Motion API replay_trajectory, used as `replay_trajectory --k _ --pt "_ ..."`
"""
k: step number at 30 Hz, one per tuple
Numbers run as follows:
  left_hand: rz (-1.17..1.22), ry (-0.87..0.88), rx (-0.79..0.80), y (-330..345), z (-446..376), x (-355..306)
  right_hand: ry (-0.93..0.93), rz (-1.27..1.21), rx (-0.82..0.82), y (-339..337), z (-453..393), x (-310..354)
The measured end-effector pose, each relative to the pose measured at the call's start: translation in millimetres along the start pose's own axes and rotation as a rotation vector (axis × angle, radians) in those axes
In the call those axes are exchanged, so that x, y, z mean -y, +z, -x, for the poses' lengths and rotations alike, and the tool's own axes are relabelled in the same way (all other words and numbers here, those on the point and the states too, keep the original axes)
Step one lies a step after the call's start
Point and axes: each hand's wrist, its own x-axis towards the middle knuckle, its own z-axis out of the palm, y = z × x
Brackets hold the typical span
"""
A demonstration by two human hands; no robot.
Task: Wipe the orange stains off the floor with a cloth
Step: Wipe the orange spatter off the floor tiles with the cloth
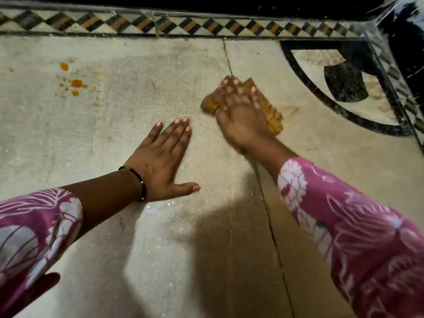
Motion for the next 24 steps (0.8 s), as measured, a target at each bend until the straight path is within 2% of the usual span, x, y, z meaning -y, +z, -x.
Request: replay_trajectory --k 3,6,11,14,16,19,22,24 --pt "0.008 0.001 -0.004 0 0 0 -0.198 0.063 0.043 0 59 -4" --pt "0.016 0.004 -0.004 1 0 0 -0.225 0.094 0.111 -6 100 -45" --pt "0.031 0.006 -0.012 3 0 3 0.126 0.071 0.016 -16 66 -77" --pt "0.034 0.006 -0.013 3 0 4 0.411 0.071 -0.046 -10 13 -62" --pt "0.032 0.006 -0.007 3 0 3 0.488 0.085 -0.053 -5 -10 -40" --pt "0.021 0.002 -0.002 2 1 3 0.285 0.102 -0.061 3 -2 -6" --pt "0.017 -0.007 -0.002 1 1 3 -0.004 0.028 -0.052 13 52 21" --pt "0.020 -0.006 0.001 0 0 3 -0.126 -0.064 -0.072 17 94 31"
